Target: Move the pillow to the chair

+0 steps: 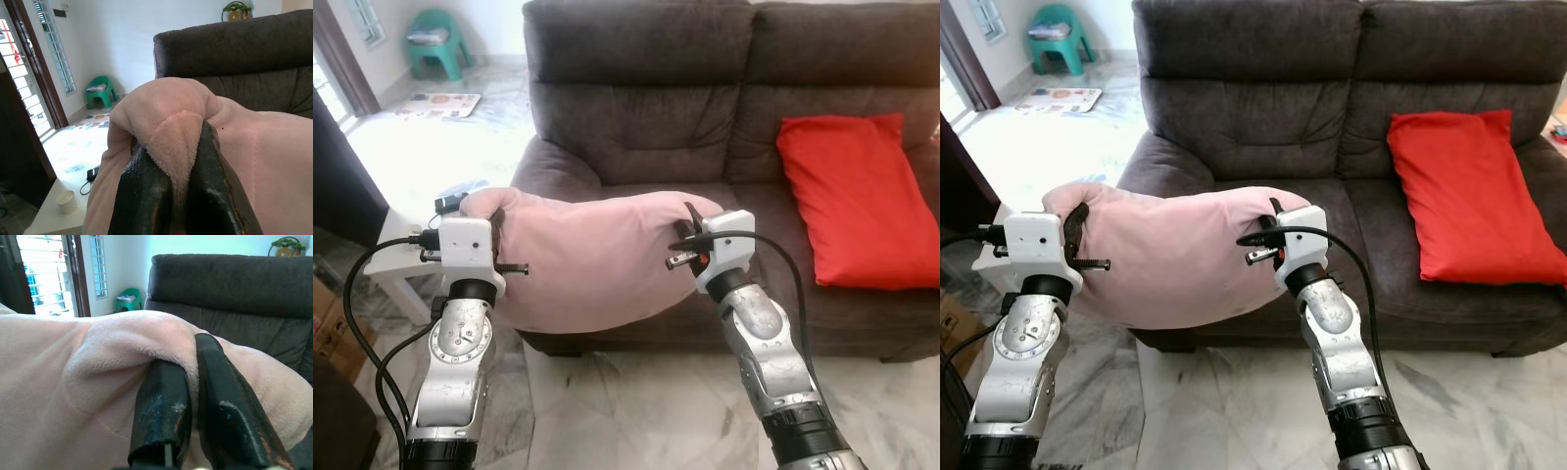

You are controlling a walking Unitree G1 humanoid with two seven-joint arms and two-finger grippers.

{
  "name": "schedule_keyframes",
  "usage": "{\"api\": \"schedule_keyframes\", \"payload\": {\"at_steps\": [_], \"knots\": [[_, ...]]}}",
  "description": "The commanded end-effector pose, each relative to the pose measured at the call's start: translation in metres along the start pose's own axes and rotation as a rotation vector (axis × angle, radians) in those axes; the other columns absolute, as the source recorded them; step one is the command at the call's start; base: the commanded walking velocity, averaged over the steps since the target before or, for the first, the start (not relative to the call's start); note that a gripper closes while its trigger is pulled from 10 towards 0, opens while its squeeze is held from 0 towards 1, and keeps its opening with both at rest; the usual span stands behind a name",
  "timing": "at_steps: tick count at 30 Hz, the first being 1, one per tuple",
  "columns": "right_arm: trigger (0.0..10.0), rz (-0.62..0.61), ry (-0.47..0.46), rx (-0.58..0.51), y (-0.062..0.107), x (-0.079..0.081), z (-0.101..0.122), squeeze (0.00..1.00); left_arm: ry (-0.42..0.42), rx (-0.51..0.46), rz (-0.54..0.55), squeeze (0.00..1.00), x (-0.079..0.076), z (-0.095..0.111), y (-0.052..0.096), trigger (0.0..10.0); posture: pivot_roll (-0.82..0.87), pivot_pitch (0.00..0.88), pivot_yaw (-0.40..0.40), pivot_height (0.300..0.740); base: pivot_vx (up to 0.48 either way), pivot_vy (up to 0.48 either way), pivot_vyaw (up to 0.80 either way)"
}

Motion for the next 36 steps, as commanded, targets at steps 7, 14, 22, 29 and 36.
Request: {"api": "schedule_keyframes", "payload": {"at_steps": [7, 14, 22, 29, 36], "knots": [[10.0, 0.036, 0.034, -0.145, -0.008, 0.009, 0.039, 0.00, 0.006, -0.078, -0.017, 0.00, -0.005, 0.021, -0.008, 10.0, 0.08, 0.026, -0.007, 0.740, 0.174, 0.000, 0.18], [10.0, 0.046, 0.016, -0.155, -0.009, 0.012, 0.042, 0.00, 0.002, -0.090, -0.012, 0.00, -0.002, 0.024, -0.010, 10.0, 0.08, 0.024, -0.006, 0.740, 0.268, 0.000, 0.46], [10.0, 0.053, 0.030, -0.160, -0.010, 0.014, 0.044, 0.00, 0.000, -0.117, -0.006, 0.00, 0.000, 0.032, -0.014, 10.0, 0.08, 0.022, -0.006, 0.740, 0.273, 0.000, 0.00], [10.0, 0.055, 0.008, -0.163, -0.011, 0.015, 0.045, 0.00, -0.003, -0.116, -0.004, 0.00, 0.001, 0.031, -0.014, 10.0, 0.08, 0.015, -0.006, 0.740, 0.279, 0.000, 0.00], [10.0, 0.069, 0.033, -0.174, -0.012, 0.017, 0.049, 0.00, 0.001, -0.127, -0.002, 0.00, 0.000, 0.034, -0.016, 10.0, 0.08, 0.012, -0.007, 0.740, 0.284, 0.000, 0.00]]}}
Point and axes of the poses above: a point about 5 cm out from each wrist's last joint towards the gripper, its own y axis pointing back from the gripper into the wrist, its own z axis along the axis of the wrist's last joint, x = y × z, the point moved 5 cm from there along -y, pointing out of the wrist towards the gripper, and after that the axes turned 1 degree about y, right-handed, at the moved point
